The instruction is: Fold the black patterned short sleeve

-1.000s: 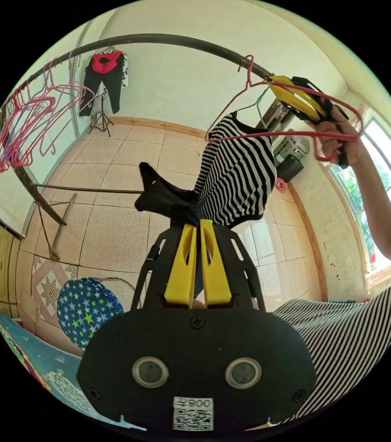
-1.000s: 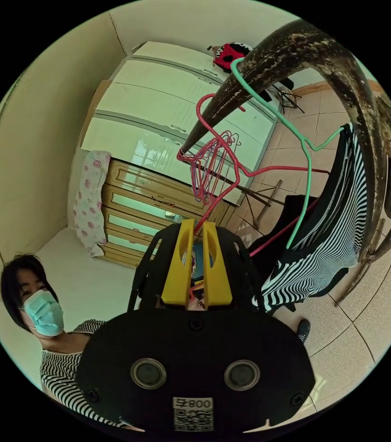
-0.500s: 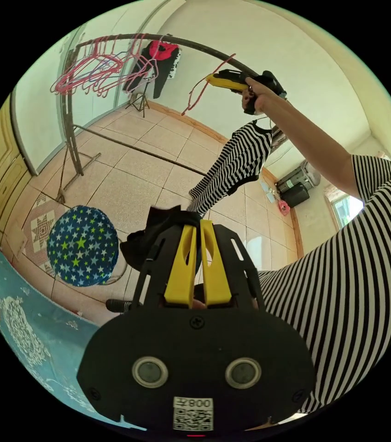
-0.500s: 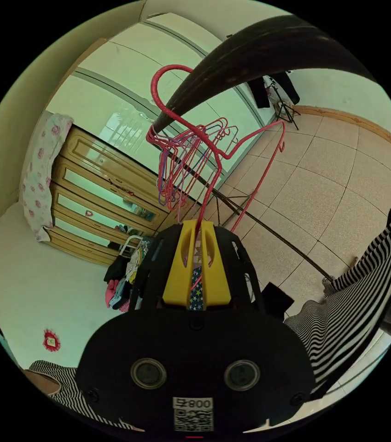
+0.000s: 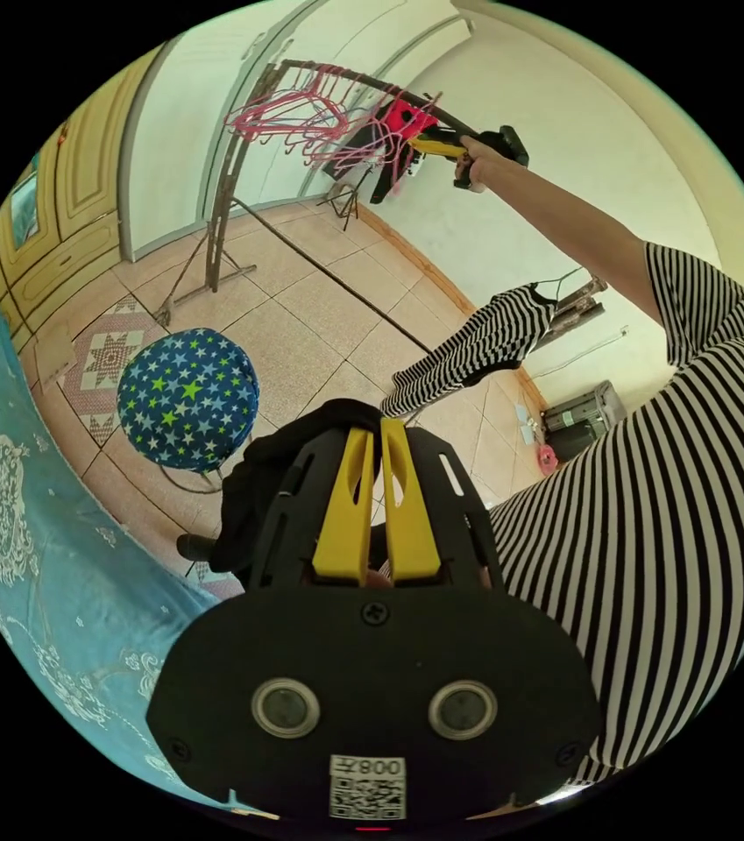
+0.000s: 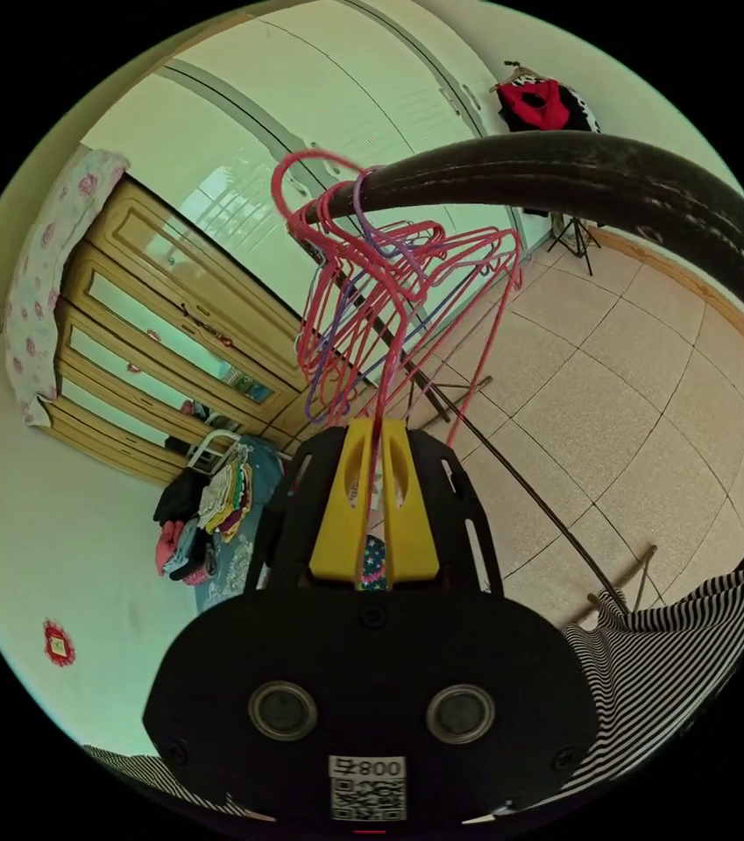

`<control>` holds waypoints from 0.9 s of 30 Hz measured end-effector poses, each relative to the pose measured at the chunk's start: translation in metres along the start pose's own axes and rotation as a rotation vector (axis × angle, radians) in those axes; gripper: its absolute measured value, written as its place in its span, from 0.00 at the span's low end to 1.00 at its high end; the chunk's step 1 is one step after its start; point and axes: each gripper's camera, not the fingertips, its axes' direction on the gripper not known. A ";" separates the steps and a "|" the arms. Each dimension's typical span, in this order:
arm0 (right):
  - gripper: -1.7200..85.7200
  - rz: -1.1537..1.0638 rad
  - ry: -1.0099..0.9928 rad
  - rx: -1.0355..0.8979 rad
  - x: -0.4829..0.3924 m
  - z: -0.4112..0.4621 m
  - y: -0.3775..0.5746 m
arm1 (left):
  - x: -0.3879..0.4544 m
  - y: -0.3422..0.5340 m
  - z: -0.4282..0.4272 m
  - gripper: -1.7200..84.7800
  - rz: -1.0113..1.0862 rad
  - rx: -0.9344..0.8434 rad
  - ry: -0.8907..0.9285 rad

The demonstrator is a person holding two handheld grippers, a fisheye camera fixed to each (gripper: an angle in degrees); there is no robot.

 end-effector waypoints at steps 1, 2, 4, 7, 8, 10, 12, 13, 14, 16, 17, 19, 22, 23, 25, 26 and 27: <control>0.04 0.001 0.002 0.004 -0.001 0.006 0.002 | -0.008 0.000 0.002 0.05 -0.012 0.007 0.000; 0.04 0.007 -0.007 0.008 -0.001 0.008 0.003 | -0.012 0.000 0.003 0.05 -0.018 0.011 0.000; 0.04 0.060 -0.038 0.021 0.004 0.018 0.008 | -0.028 -0.002 0.008 0.05 -0.038 0.020 0.010; 0.04 0.089 -0.045 0.025 0.007 0.032 0.014 | -0.047 -0.006 0.016 0.05 -0.056 0.029 0.013; 0.04 0.097 -0.045 0.023 0.008 0.035 0.015 | -0.051 -0.007 0.018 0.05 -0.057 0.029 0.014; 0.03 0.119 -0.063 0.008 0.013 0.046 0.020 | -0.065 -0.012 0.027 0.05 -0.061 0.022 0.022; 0.03 0.121 -0.102 0.008 0.017 0.053 0.027 | -0.075 -0.017 0.035 0.05 -0.056 0.016 0.037; 0.03 0.124 -0.135 0.011 0.020 0.057 0.034 | -0.081 -0.020 0.041 0.06 -0.054 0.009 0.044; 0.03 0.127 -0.146 0.012 0.021 0.059 0.038 | -0.084 -0.022 0.044 0.06 -0.053 0.005 0.048; 0.03 0.145 -0.185 0.022 0.026 0.063 0.053 | -0.096 -0.031 0.057 0.06 -0.040 -0.016 0.059; 0.03 0.154 -0.200 0.035 0.027 0.063 0.058 | -0.098 -0.033 0.060 0.06 -0.036 -0.022 0.060; 0.03 0.170 -0.278 0.080 0.031 0.059 0.076 | -0.109 -0.042 0.072 0.06 -0.022 -0.042 0.064; 0.03 0.159 -0.301 0.138 0.026 0.050 0.100 | -0.123 -0.051 0.085 0.06 -0.009 -0.058 0.075; 0.03 0.158 -0.305 0.150 0.025 0.047 0.104 | -0.127 -0.053 0.088 0.06 -0.007 -0.063 0.077; 0.03 0.164 -0.318 0.214 0.024 0.039 0.122 | -0.138 -0.059 0.100 0.06 0.003 -0.079 0.077; 0.03 0.165 -0.317 0.223 0.024 0.039 0.125 | -0.140 -0.060 0.102 0.06 0.007 -0.082 0.077; 0.03 0.170 -0.316 0.245 0.023 0.037 0.130 | -0.145 -0.062 0.108 0.06 0.011 -0.089 0.081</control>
